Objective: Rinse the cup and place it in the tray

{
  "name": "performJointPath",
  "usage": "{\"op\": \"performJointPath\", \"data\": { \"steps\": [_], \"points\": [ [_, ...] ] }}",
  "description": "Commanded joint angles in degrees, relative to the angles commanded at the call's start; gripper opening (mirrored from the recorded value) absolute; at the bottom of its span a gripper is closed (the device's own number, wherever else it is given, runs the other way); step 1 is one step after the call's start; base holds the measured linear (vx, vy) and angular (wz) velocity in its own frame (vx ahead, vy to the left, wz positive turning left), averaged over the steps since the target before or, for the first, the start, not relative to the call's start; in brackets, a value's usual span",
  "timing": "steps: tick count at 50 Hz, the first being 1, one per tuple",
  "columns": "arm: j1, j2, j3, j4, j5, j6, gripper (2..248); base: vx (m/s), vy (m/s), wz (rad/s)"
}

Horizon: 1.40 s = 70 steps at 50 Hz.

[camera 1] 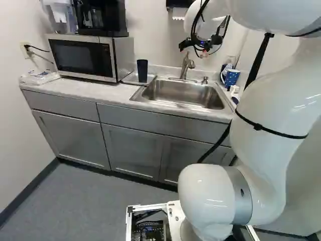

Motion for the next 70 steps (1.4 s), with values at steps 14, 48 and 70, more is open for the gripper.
{"op": "performJointPath", "data": {
  "steps": [14, 48, 70],
  "points": [
    [1.1, -3.4, -4.5, 0.0, 0.6, 0.0, 247, 0.0, 0.0, 0.0],
    [5.4, -10.2, -12.1, 0.0, 1.7, 0.0, 247, 0.0, 0.0, 0.0],
    [5.6, -13.6, -15.8, 0.0, 1.7, 0.0, 247, 0.0, 0.0, 0.0]
  ]
}}
